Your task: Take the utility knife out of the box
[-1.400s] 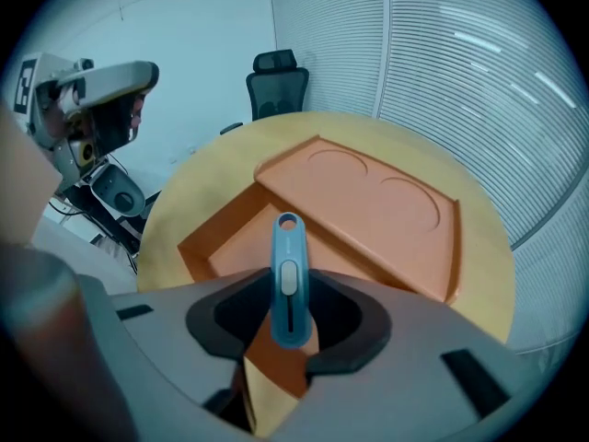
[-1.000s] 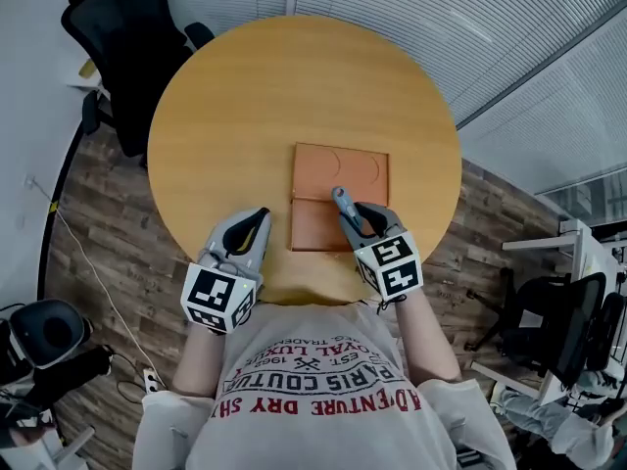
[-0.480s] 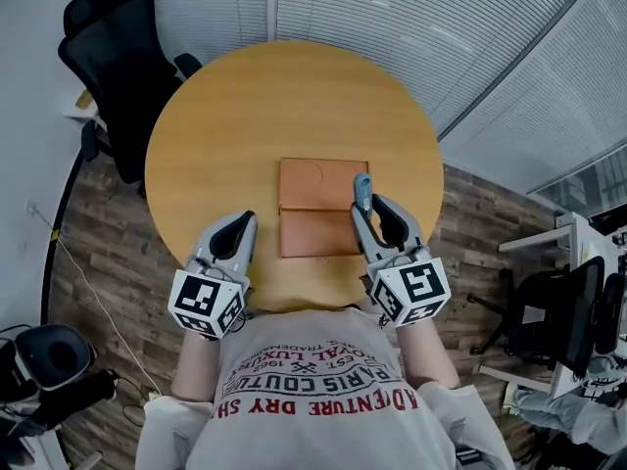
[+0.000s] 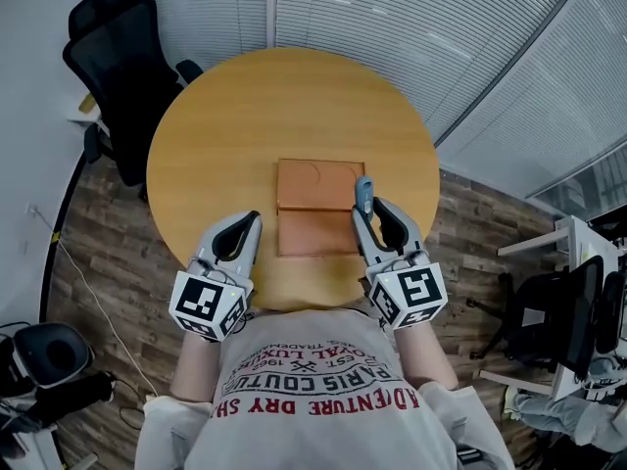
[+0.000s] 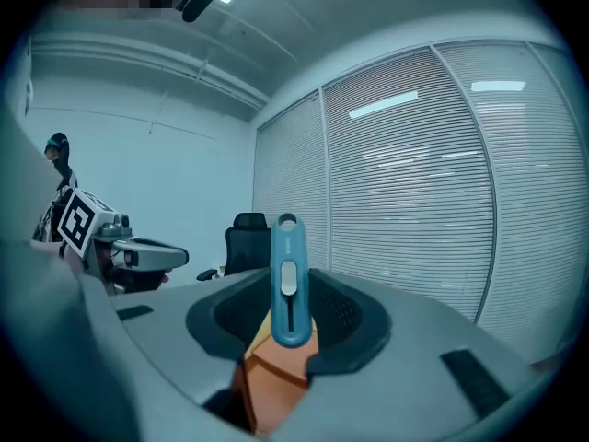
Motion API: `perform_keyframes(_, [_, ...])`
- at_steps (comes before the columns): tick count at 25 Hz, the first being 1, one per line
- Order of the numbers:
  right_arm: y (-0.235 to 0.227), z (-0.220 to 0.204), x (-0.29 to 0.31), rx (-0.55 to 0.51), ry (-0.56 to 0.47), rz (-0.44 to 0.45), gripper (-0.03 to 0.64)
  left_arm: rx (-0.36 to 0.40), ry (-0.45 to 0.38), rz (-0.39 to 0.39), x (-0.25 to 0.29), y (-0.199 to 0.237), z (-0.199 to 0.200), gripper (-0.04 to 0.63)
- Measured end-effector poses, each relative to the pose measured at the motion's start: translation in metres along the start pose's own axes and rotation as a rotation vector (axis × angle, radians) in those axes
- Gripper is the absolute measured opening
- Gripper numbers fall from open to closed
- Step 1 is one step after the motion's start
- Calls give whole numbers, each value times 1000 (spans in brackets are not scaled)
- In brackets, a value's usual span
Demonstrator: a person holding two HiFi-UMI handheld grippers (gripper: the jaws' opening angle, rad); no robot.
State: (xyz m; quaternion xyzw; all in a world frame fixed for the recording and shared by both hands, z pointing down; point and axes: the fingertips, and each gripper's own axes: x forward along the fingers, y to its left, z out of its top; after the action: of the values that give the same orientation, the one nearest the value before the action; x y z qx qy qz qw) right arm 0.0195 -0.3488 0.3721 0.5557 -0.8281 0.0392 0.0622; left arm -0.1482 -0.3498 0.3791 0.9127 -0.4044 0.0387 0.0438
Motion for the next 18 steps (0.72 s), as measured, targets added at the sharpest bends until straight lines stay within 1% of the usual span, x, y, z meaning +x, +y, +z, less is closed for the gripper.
perform_keyframes(7, [5,-6,-3,-2,18,1,133,13,-11,9,-11,-3,5,-5])
perform_keyframes(18, [11,-12,-4,-17,37,11,133,1,-11,6,-14,-8,3,-5])
